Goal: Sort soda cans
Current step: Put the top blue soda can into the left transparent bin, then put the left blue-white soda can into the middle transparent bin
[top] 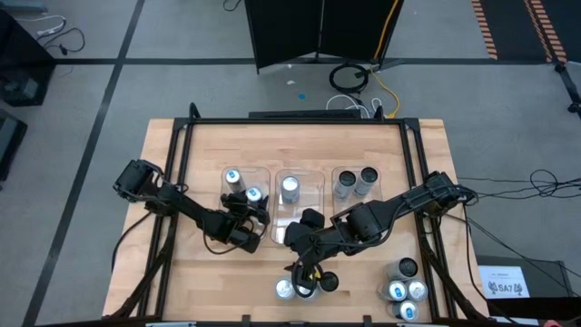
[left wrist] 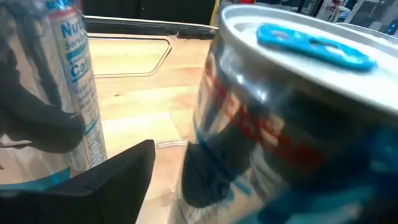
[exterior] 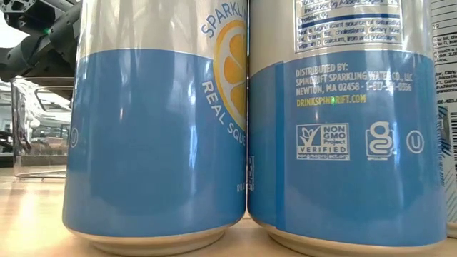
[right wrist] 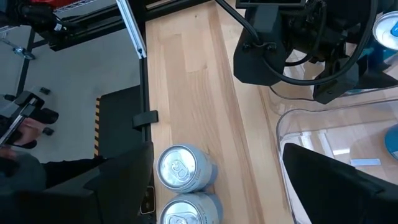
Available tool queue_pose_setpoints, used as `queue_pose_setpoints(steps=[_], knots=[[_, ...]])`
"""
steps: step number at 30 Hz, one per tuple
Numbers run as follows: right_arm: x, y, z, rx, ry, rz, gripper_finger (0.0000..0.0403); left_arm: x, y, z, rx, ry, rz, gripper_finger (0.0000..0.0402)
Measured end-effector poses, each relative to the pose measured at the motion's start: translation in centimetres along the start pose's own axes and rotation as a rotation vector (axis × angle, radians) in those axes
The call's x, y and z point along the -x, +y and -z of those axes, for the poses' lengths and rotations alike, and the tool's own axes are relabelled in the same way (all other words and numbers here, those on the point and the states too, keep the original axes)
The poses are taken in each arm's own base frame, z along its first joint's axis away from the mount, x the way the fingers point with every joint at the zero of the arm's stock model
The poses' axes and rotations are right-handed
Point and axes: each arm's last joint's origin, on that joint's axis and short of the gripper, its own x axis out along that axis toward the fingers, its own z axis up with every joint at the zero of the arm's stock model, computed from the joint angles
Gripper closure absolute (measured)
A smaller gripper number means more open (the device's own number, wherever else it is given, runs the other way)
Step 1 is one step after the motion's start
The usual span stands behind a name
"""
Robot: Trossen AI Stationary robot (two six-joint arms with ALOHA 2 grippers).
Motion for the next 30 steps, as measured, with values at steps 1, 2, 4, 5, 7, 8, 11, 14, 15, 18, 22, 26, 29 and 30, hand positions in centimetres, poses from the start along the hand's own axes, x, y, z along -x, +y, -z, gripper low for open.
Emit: queue_pose_setpoints(steps=[1,2,4,5,7,8,11,14,15,18,22,26,29,30], knots=[[0.0,0.0,0.0,0.0,0.0,0.0,0.0053,0.0,0.0,0.0,-0.001,0.0,0.0,0.0031],[0.0,0.0,0.0,0.001,0.0,0.0,0.0053,0.0,0.0,-0.1,0.002,0.0,0.002,0.0029],[0.0,0.0,0.0,0.001,0.0,0.0,0.0053,0.2,-0.1,-0.3,0.007,0.002,0.008,0.0029],[0.0,0.0,0.0,0.001,0.0,0.0,0.0053,0.3,-0.1,-0.4,0.006,0.003,0.012,0.0028],[0.0,0.0,0.0,0.002,0.0,0.0,0.0053,0.5,-0.1,-0.7,-0.004,0.013,0.02,0.0028],[0.0,0.0,0.0,0.005,0.0,0.0,0.0053,0.7,-0.1,-1.0,-0.018,0.019,0.024,0.0028],[0.0,0.0,0.0,0.016,0.0,0.0,0.0053,1.1,-0.3,-2.0,-0.055,0.017,0.045,0.0028],[0.0,0.0,0.0,0.019,0.0,-0.001,0.0053,1.7,-0.5,-3.3,-0.074,0.014,0.072,0.0028],[0.0,0.0,0.0,0.019,0.0,-0.001,0.0053,1.9,-0.6,-3.7,-0.072,0.014,0.081,0.0028],[0.0,0.0,0.0,0.023,0.0,-0.001,0.0053,2.4,-0.6,-5.1,-0.063,0.008,0.106,0.0028],[0.0,0.0,0.0,0.029,0.0,-0.001,0.0053,3.3,-0.6,-7.1,-0.053,-0.005,0.141,0.0028],[0.0,0.0,0.0,0.026,0.0,0.0,0.0053,4.4,-0.2,-9.6,-0.03,-0.014,0.189,0.0028],[0.0,0.0,0.0,0.013,0.001,0.0,0.0053,5.2,0.2,-11.5,0.032,-0.028,0.22,0.0028],[0.0,0.0,0.0,0.009,0.002,0.002,0.0053,5.4,0.4,-12.1,0.063,-0.033,0.232,0.0028]])
